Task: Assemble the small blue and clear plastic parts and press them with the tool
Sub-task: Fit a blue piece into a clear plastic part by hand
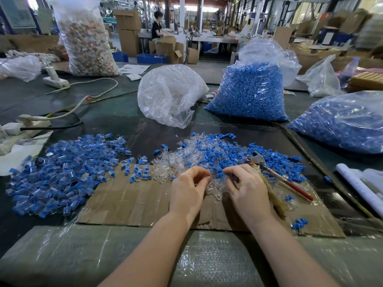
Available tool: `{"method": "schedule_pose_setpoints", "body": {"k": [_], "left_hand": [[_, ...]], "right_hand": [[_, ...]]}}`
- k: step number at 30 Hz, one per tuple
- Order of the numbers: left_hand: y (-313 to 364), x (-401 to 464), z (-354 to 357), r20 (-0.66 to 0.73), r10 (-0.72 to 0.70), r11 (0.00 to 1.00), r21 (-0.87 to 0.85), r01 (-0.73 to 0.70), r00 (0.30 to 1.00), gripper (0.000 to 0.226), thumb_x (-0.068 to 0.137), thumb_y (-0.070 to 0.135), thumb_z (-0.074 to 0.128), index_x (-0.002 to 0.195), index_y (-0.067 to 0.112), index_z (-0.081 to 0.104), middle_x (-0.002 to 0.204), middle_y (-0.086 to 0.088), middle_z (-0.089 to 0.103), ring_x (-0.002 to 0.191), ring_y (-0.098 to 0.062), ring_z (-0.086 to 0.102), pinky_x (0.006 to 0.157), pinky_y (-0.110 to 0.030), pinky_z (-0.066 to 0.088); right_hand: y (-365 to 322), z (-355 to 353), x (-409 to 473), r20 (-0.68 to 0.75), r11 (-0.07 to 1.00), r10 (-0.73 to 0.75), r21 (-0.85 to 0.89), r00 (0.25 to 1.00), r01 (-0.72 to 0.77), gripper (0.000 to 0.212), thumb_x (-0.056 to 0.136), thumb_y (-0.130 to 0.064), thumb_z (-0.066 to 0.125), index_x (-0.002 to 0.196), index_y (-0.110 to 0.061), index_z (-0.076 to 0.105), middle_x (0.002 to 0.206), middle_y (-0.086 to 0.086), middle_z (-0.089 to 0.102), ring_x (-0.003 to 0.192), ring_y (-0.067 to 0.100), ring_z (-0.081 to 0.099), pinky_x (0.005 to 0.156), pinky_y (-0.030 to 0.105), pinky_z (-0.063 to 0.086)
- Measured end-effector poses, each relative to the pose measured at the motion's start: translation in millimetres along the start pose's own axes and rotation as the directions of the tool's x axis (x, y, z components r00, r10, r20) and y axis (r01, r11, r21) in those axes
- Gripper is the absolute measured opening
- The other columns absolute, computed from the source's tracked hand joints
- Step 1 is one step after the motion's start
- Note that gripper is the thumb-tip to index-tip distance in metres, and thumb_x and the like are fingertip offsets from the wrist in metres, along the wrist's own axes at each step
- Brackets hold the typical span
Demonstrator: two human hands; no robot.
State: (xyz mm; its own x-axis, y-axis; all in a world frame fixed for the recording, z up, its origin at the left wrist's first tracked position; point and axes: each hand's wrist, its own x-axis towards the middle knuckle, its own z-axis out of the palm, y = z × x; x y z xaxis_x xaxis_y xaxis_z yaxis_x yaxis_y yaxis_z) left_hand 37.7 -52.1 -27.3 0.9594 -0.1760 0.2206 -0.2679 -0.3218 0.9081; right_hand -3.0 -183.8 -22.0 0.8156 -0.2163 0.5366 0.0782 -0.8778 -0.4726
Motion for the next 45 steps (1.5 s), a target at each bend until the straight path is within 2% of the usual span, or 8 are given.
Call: {"method": "schedule_pose_setpoints", "body": {"k": [5,12,17,23,27,31,38,45], "left_hand": [[-2,-4,6,-0.039,-0.022,0.997,-0.081,0.019,0.999,0.027,0.082,0.009,0.069,0.072,0.032,0.059,0.08,0.009,0.063,0.072,0.006,0.057,0.063,-0.002,0.041],[-7,-3,4,-0.059,-0.018,0.995,-0.104,0.012,0.998,0.029,0.084,0.005,0.066,0.077,0.033,0.063,0.084,0.007,0.063,0.073,0.007,0.056,0.065,-0.003,0.042],[-9,-3,3,-0.021,-0.097,0.974,-0.209,0.091,0.995,0.027,0.086,0.002,0.061,0.08,0.028,0.06,0.072,0.002,0.064,0.067,-0.006,0.063,0.067,-0.023,0.056],[-7,-4,2,0.027,-0.057,0.987,-0.148,0.06,0.998,0.033,0.091,0.004,0.053,0.085,0.036,0.059,0.087,0.005,0.057,0.073,-0.008,0.061,0.069,-0.025,0.056],[-8,-5,2,0.058,-0.086,0.972,-0.213,0.097,0.995,0.025,0.091,0.005,0.053,0.086,0.028,0.057,0.077,0.002,0.061,0.063,-0.001,0.06,0.062,-0.02,0.054],[-10,-5,4,0.073,-0.073,0.982,-0.17,0.084,0.995,0.024,0.09,0.009,0.057,0.084,0.032,0.055,0.079,0.001,0.062,0.074,-0.015,0.063,0.069,-0.032,0.057],[-10,-8,4,0.088,-0.024,0.987,-0.157,0.037,0.996,0.025,0.086,0.006,0.062,0.08,0.03,0.059,0.075,0.005,0.064,0.071,-0.011,0.061,0.072,-0.035,0.056],[-7,-8,3,0.072,-0.044,0.979,-0.196,0.058,0.996,0.026,0.088,0.003,0.059,0.081,0.027,0.059,0.079,0.001,0.065,0.073,-0.01,0.061,0.072,-0.028,0.055]], "right_hand": [[-5,6,-10,-0.051,0.988,0.057,0.145,0.997,-0.049,0.007,0.084,-0.005,0.066,0.089,-0.01,0.067,0.083,0.0,0.066,0.078,0.016,0.059,0.074,0.031,0.049],[-5,8,-18,-0.054,0.98,0.034,0.197,0.998,-0.022,0.013,0.082,0.0,0.066,0.09,-0.01,0.07,0.084,-0.003,0.066,0.08,0.015,0.061,0.075,0.033,0.052],[-6,9,-20,-0.07,0.97,0.072,0.238,0.995,-0.054,0.002,0.085,-0.01,0.066,0.086,-0.012,0.067,0.079,-0.003,0.065,0.076,0.013,0.06,0.071,0.036,0.052],[-8,8,-20,-0.03,0.978,0.052,0.204,0.998,-0.045,0.006,0.086,-0.017,0.065,0.082,-0.013,0.064,0.076,-0.005,0.06,0.074,0.013,0.055,0.07,0.038,0.049],[-10,7,-20,-0.004,0.986,0.024,0.168,1.0,-0.023,0.01,0.086,-0.018,0.066,0.078,-0.012,0.064,0.074,-0.003,0.06,0.072,0.017,0.055,0.07,0.041,0.048],[-11,7,-20,0.002,0.992,0.009,0.129,1.0,-0.009,0.012,0.086,-0.018,0.066,0.076,-0.012,0.063,0.073,-0.002,0.06,0.071,0.018,0.054,0.07,0.04,0.047],[-11,10,-22,-0.039,0.998,0.012,0.063,0.999,-0.009,0.018,0.078,-0.012,0.072,0.066,-0.012,0.058,0.065,0.0,0.058,0.065,0.023,0.054,0.066,0.036,0.043],[-10,10,-22,-0.044,0.996,-0.038,0.073,0.998,0.041,0.014,0.08,-0.018,0.073,0.072,-0.012,0.064,0.069,0.0,0.061,0.068,0.023,0.057,0.068,0.039,0.046]]}}
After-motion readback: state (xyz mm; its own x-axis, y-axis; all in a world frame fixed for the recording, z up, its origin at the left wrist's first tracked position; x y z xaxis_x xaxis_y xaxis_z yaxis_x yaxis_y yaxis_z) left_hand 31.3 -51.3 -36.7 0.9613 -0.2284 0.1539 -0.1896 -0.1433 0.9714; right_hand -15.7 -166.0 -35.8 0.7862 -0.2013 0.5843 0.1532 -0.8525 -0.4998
